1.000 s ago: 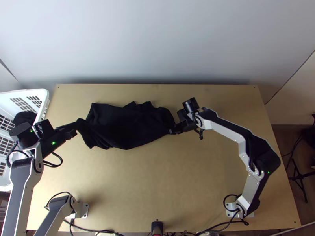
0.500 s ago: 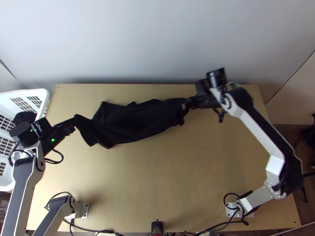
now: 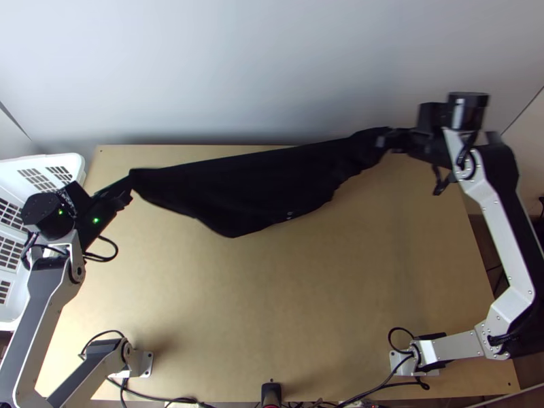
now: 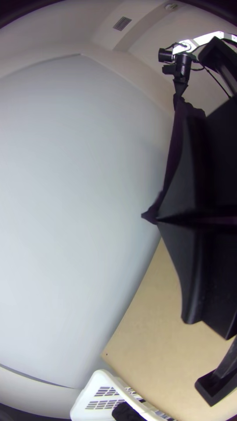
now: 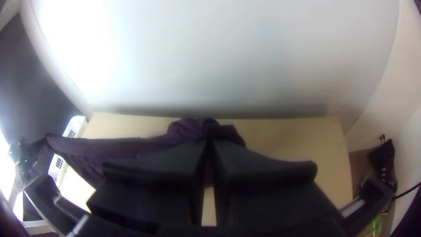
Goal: Fold the t-shirt
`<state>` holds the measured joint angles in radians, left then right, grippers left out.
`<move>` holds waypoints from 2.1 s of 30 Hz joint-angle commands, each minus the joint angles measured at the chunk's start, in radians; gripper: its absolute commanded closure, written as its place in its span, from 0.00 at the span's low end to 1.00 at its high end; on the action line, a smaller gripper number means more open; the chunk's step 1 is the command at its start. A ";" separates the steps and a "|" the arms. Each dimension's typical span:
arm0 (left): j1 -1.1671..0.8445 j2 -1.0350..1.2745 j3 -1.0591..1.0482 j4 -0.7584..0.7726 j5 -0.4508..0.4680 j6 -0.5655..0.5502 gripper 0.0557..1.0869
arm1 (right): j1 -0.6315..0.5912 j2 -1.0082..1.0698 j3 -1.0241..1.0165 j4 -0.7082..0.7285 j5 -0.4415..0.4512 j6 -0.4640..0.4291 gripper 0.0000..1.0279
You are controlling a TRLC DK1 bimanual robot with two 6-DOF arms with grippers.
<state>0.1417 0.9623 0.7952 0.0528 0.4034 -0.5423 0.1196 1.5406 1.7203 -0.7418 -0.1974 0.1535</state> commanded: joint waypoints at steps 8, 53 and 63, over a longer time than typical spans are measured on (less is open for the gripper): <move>-0.286 0.059 0.082 0.087 -0.167 -0.013 0.96 | -0.012 0.032 0.047 0.071 0.012 0.060 0.97; -0.214 0.312 0.406 0.239 -0.351 -0.048 0.96 | 0.149 0.004 -0.240 0.849 0.455 -0.051 0.97; -0.416 -0.027 -0.063 0.205 -0.341 0.073 0.96 | 0.380 -0.240 -0.708 0.513 0.317 -0.186 0.97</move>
<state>-0.1577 1.1248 0.9867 0.2825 0.0452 -0.5369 0.3710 1.4422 1.2835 -0.0216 0.2340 0.0418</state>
